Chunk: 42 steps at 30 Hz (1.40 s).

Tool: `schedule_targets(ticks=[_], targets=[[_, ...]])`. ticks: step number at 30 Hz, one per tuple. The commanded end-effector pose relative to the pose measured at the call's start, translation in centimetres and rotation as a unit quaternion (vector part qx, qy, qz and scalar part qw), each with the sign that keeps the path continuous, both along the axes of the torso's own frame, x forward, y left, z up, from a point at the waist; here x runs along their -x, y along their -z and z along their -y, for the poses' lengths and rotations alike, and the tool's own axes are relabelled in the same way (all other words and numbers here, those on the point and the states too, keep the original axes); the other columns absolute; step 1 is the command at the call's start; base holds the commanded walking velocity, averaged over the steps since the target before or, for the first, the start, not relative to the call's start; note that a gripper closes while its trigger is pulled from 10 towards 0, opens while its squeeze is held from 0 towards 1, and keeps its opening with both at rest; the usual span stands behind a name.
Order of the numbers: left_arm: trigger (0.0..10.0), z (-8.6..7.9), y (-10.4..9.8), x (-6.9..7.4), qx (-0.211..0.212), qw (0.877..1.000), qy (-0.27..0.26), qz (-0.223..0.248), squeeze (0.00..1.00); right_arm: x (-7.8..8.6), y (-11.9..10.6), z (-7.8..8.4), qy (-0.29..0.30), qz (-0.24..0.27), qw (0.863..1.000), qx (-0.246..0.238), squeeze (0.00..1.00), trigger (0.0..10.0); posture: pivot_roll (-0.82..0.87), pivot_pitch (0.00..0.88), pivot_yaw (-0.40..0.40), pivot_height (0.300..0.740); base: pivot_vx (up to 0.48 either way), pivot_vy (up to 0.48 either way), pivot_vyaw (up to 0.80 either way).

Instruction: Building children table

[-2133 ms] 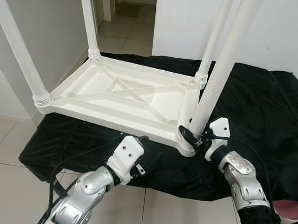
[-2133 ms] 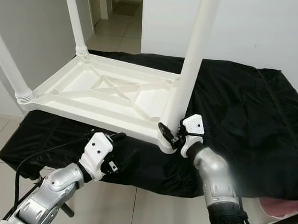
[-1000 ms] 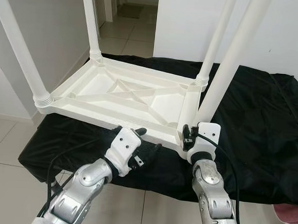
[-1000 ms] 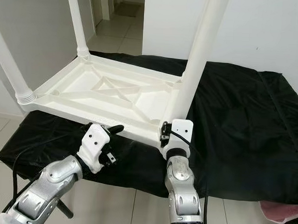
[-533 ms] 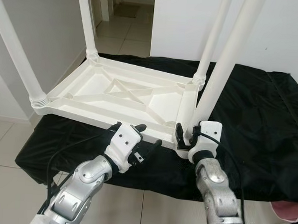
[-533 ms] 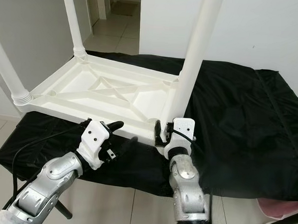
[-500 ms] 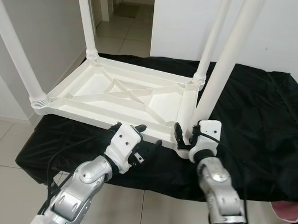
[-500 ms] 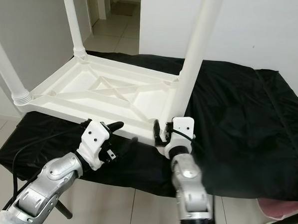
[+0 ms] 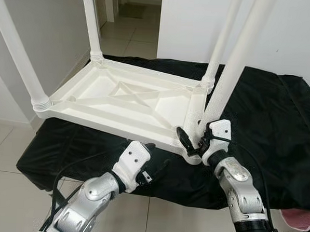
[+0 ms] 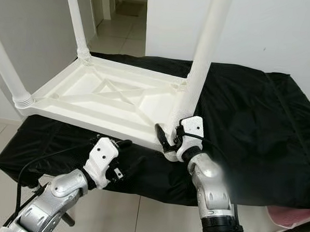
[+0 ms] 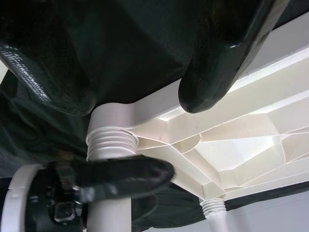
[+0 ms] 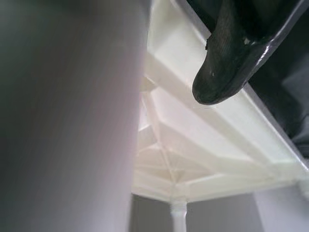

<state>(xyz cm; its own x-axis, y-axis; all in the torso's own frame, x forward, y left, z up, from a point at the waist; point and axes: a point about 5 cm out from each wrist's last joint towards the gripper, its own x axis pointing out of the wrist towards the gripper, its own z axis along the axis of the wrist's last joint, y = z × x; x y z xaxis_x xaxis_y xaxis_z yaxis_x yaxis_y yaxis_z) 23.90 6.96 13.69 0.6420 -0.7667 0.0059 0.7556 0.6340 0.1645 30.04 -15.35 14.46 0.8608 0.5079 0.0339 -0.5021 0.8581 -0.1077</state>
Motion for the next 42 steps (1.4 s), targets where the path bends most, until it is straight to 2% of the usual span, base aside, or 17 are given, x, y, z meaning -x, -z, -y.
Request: schedule_targets(ticks=[1, 3, 4, 5, 10, 11, 17, 18, 20, 21, 28, 31, 34, 37, 38, 40, 42], targets=[[10.0, 0.2, 0.4, 0.3, -0.018, 0.999, 0.049, -0.011, 0.00, -0.1, 0.2, -0.1, -0.028, -0.005, 1.000, 0.004, 0.00, 8.9, -0.01, 0.012, 0.001, 0.740, 0.000, 0.000, 0.00], [10.0, 0.1, 0.4, 0.2, -0.019, 0.999, 0.048, -0.010, 0.00, -0.1, 0.4, 0.2, -0.040, -0.009, 0.999, 0.009, 0.00, 8.9, -0.01, 0.012, 0.001, 0.740, 0.000, 0.000, 0.00], [10.0, 0.1, 0.3, 0.2, -0.019, 0.999, 0.048, -0.010, 0.00, -0.3, 0.5, 0.6, -0.046, -0.011, 0.999, 0.018, 0.00, 4.9, -0.01, 0.012, 0.001, 0.740, 0.000, 0.000, 0.00], [10.0, 0.1, 0.3, 0.2, -0.020, 0.999, 0.048, -0.010, 0.00, -0.5, 0.7, 1.1, -0.047, -0.012, 0.998, 0.028, 0.00, 3.1, -0.01, 0.008, 0.006, 0.740, 0.000, 0.000, 0.00], [10.0, 0.1, 0.4, 0.2, -0.021, 0.999, 0.048, -0.010, 0.00, -0.5, 0.8, 1.3, -0.047, -0.012, 0.998, 0.034, 0.00, 3.1, -0.01, 0.008, 0.006, 0.740, 0.000, 0.000, 0.00], [10.0, 0.1, 0.2, 0.1, -0.021, 0.999, 0.047, -0.006, 0.00, -0.6, 1.2, 1.8, -0.043, -0.015, 0.998, 0.040, 0.00, 0.0, -0.01, 0.006, 0.003, 0.740, 0.000, 0.000, 0.00], [10.0, 0.1, -0.1, -0.2, -0.019, 0.999, 0.043, 0.002, 0.00, -0.4, 1.9, 2.6, -0.035, -0.024, 0.998, 0.044, 0.00, 0.0, -0.01, 0.004, 0.002, 0.740, 0.000, 0.000, 0.00], [10.0, 0.1, -0.1, -0.2, -0.019, 0.999, 0.043, 0.002, 0.00, -0.3, 2.0, 2.7, -0.033, -0.027, 0.998, 0.040, 0.00, 3.8, -0.01, 0.005, 0.002, 0.740, 0.000, 0.000, 0.00], [10.0, 0.1, -0.1, -0.1, -0.019, 0.999, 0.043, 0.002, 0.00, -0.2, 2.1, 2.7, -0.032, -0.029, 0.998, 0.037, 0.00, 3.8, -0.01, 0.005, 0.002, 0.740, 0.000, 0.000, 0.00], [10.0, 0.1, -0.1, -0.1, -0.019, 0.999, 0.043, 0.002, 0.00, -0.2, 2.1, 2.7, -0.028, -0.030, 0.999, 0.029, 0.00, 10.0, -0.01, 0.003, 0.002, 0.740, 0.000, 0.000, 0.00], [10.0, 0.0, -0.1, 0.0, -0.025, 0.999, 0.042, 0.006, 0.00, -0.1, 1.9, 2.6, 0.064, -0.018, 0.998, 0.017, 0.00, 10.0, -0.01, 0.005, -0.002, 0.740, 0.000, 0.000, 0.00], [10.0, -0.1, 0.1, 0.2, -0.027, 0.999, 0.043, 0.004, 0.00, 0.4, 2.0, 2.2, 0.135, -0.014, 0.991, 0.005, 0.00, 10.0, -0.01, 0.004, -0.003, 0.740, 0.000, 0.000, 0.00], [10.0, 0.0, 0.1, 0.2, -0.028, 0.999, 0.044, 0.003, 0.00, 0.7, 2.0, 2.1, 0.154, -0.015, 0.988, -0.001, 0.00, 10.0, -0.01, 0.004, -0.003, 0.740, 0.000, 0.000, 0.00], [10.0, 0.0, 0.1, 0.3, -0.029, 0.999, 0.045, 0.003, 0.00, 1.1, 2.3, 1.5, 0.201, -0.026, 0.979, -0.015, 0.00, 10.0, -0.01, 0.002, -0.005, 0.740, 0.000, 0.000, 0.00], [10.0, 0.0, 0.2, 0.3, -0.030, 0.998, 0.047, 0.003, 0.00, 1.7, 2.6, 0.7, 0.250, -0.039, 0.967, -0.029, 0.00, 10.0, -0.01, 0.001, -0.008, 0.740, 0.000, 0.000, 0.00], [10.0, 0.0, 0.2, 0.3, -0.030, 0.998, 0.047, 0.003, 0.00, 1.7, 2.6, 0.7, 0.250, -0.039, 0.967, -0.029, 0.00, 10.0, -0.01, 0.001, -0.008, 0.740, 0.000, 0.000, 0.00], [10.0, 0.0, 0.2, 0.3, -0.030, 0.998, 0.048, 0.003, 0.00, 2.0, 2.8, 0.2, 0.282, -0.049, 0.958, -0.035, 0.00, 10.0, -0.01, 0.001, -0.008, 0.740, 0.000, 0.000, 0.00]])
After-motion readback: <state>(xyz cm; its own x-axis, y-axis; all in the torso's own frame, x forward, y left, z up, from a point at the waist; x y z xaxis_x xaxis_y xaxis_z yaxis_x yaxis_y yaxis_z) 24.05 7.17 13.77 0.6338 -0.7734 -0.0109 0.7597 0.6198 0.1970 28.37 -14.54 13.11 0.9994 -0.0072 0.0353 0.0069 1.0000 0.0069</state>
